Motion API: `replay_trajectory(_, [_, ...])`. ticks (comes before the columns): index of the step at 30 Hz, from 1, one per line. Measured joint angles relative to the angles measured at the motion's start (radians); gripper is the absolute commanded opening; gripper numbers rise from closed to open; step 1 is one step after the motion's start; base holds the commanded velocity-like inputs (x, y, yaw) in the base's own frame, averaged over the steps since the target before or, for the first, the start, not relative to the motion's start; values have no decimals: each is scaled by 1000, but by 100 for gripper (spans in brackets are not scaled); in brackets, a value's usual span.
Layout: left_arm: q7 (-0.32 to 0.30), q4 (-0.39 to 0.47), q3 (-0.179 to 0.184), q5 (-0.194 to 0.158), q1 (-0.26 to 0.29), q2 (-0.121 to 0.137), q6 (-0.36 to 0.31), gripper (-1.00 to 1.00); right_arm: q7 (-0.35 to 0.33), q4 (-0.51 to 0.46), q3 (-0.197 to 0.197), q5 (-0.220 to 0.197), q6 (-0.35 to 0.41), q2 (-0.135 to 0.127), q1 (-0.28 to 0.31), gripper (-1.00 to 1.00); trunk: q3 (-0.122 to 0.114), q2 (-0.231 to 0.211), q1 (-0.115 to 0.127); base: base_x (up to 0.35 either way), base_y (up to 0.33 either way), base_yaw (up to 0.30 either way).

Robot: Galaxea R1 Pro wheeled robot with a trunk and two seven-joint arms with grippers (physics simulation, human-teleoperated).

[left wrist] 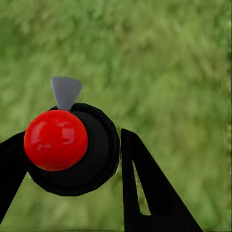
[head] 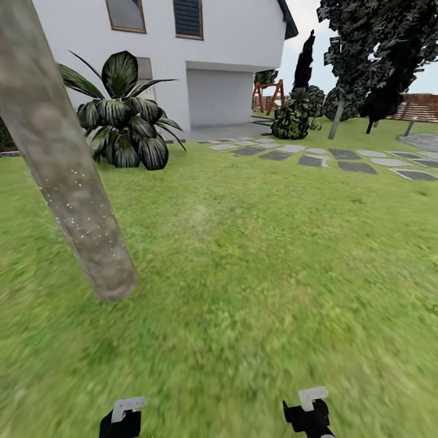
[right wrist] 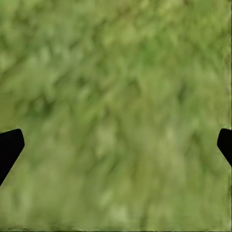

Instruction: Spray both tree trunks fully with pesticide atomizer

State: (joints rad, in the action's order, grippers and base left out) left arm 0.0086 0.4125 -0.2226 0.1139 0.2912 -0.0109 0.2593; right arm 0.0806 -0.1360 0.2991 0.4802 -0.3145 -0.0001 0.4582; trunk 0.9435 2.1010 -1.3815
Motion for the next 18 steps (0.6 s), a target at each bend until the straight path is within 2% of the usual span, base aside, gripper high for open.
replay_trajectory(18, [0, 0, 0, 3, 0, 0, 0, -100, -1, 1, -1, 0, 0, -1, 0, 100, 0, 0, 0, -192, -245, -300])
